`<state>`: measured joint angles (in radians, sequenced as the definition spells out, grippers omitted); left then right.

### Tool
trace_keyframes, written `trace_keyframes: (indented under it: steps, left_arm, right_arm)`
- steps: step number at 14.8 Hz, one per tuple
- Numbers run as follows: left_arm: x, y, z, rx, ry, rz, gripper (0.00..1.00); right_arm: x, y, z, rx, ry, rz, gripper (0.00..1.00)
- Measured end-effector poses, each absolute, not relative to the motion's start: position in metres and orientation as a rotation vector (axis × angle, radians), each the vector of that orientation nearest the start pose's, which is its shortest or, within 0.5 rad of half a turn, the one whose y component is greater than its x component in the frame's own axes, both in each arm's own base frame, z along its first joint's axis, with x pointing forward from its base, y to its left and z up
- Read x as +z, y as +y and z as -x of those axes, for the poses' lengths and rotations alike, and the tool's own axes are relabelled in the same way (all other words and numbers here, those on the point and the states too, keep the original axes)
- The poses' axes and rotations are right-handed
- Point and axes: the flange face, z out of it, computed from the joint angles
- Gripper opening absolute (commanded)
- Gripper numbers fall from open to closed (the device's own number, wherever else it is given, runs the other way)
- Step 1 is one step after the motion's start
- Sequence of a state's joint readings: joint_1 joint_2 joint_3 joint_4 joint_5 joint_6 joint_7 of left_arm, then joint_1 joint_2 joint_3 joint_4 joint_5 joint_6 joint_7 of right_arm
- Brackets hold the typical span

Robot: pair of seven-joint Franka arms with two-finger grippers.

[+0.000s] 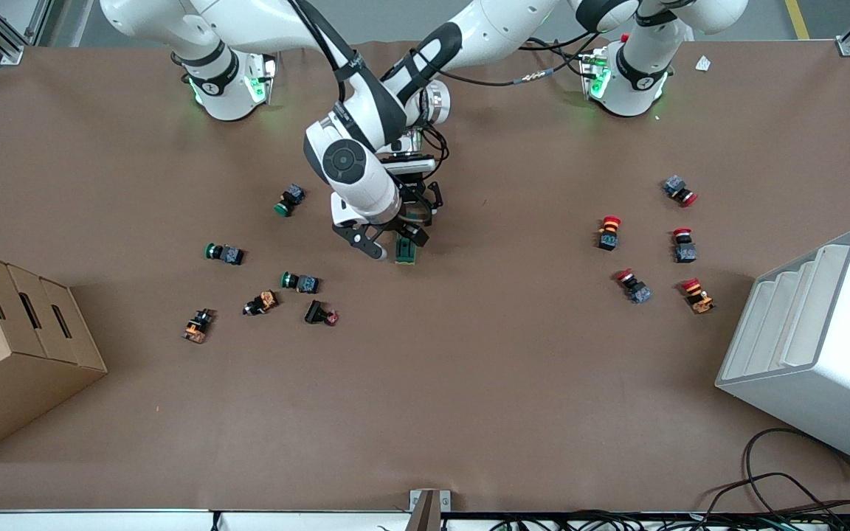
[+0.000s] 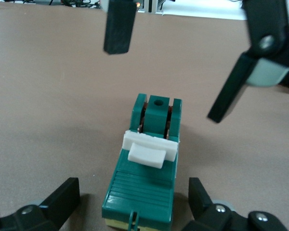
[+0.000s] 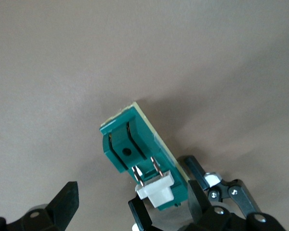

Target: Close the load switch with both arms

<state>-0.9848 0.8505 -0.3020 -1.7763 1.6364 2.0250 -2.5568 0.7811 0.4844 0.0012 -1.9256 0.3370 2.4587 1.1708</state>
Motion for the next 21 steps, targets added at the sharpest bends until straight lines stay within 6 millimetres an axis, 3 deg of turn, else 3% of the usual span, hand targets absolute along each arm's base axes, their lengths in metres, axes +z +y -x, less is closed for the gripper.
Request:
trace_keyframes:
  steps: [14,21]
  left_arm:
    - [0.074,-0.569,-0.23,-1.608,-0.071,2.73,0.99]
    - [0.074,-0.57,-0.23,-1.611,-0.07,2.728,0.99]
  right_arm:
    - [0.201,0.467,-0.43,0.271,0.938,2.807,1.0]
    - [0.21,0.471,-0.442,0.327,0.973,2.79,1.0]
